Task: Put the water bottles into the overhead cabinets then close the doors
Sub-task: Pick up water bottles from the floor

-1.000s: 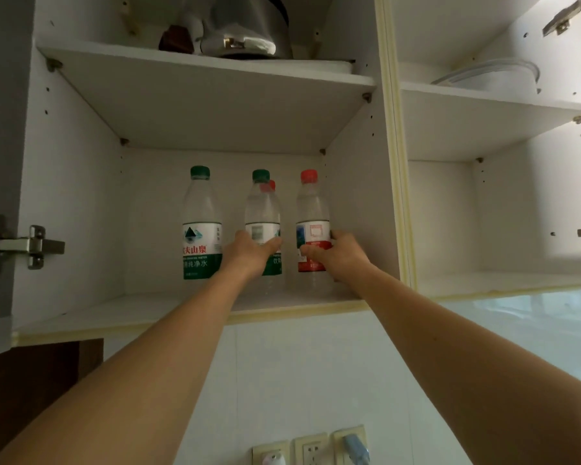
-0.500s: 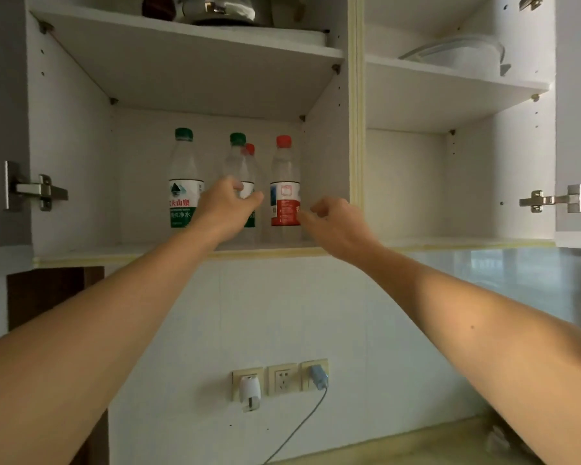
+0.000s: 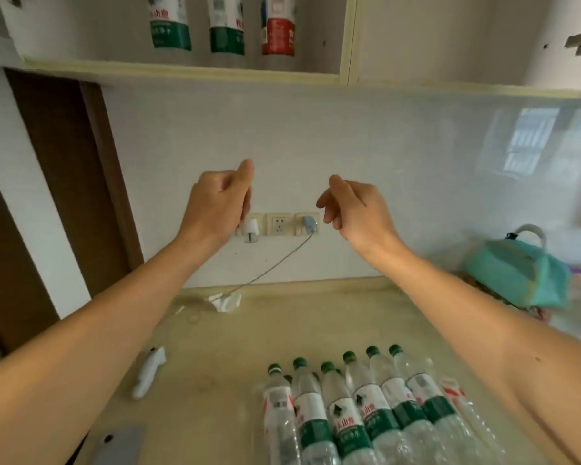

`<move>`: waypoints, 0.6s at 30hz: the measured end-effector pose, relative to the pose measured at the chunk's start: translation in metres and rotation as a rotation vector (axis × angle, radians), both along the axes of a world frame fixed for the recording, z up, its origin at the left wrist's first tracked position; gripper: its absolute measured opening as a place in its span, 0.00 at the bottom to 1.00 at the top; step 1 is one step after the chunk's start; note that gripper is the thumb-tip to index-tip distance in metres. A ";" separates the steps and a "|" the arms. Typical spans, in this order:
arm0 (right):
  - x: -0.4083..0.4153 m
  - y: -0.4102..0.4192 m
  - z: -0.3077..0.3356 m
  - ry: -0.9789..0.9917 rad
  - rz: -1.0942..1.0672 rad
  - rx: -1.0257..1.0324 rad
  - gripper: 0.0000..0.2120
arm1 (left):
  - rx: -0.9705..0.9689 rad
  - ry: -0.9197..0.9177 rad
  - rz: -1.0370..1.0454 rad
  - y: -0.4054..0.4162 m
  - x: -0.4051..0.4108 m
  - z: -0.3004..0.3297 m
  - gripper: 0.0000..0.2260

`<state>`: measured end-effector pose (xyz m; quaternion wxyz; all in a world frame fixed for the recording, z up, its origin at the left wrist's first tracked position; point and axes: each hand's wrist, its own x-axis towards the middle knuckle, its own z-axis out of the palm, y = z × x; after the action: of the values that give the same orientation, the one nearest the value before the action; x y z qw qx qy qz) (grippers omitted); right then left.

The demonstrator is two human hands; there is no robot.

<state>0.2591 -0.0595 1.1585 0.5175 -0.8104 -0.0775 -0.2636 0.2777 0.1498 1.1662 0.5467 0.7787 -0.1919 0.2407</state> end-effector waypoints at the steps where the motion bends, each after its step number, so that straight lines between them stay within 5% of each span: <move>1: -0.009 -0.003 -0.018 0.036 -0.012 -0.007 0.23 | 0.007 0.044 -0.011 0.000 -0.005 -0.017 0.24; 8: -0.096 -0.047 -0.136 0.109 -0.188 -0.213 0.30 | -0.004 0.355 -0.245 -0.023 -0.036 -0.122 0.25; 18: -0.217 -0.045 -0.312 0.405 -0.285 -0.034 0.23 | 0.103 0.767 -0.726 -0.081 -0.126 -0.281 0.18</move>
<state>0.0417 -0.1043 0.8467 0.4661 -0.8581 0.1384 -0.1649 0.1522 0.0691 0.8849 0.5868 0.7201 -0.2471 -0.2758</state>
